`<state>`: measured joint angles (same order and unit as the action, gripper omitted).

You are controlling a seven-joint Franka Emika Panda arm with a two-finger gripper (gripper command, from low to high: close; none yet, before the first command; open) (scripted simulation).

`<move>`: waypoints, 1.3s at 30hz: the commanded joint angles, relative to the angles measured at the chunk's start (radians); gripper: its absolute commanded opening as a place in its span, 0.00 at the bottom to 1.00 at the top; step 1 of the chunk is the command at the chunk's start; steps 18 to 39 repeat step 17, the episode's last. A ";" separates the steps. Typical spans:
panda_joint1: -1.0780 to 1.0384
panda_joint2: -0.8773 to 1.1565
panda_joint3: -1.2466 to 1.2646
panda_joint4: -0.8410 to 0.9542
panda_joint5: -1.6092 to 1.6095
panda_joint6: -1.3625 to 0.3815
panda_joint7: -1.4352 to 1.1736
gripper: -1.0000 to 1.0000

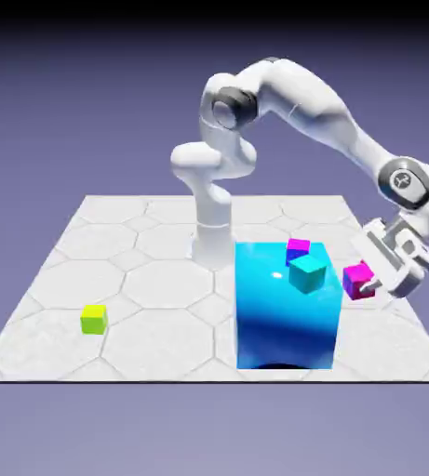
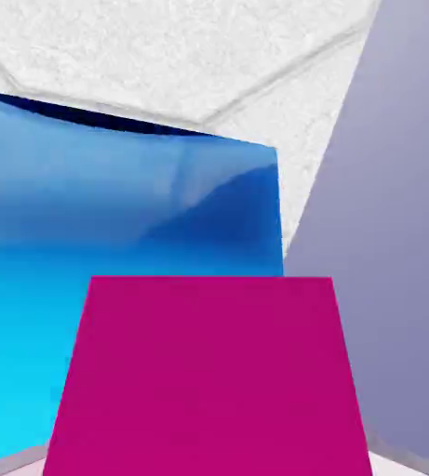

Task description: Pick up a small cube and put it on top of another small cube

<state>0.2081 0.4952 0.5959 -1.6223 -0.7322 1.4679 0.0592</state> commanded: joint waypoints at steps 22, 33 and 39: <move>0.073 -0.160 -0.233 -0.091 0.098 -0.072 0.076 1.00; 0.073 -0.160 -0.233 -0.091 0.098 -0.072 0.076 1.00; 0.073 -0.160 -0.233 -0.091 0.098 -0.072 0.076 1.00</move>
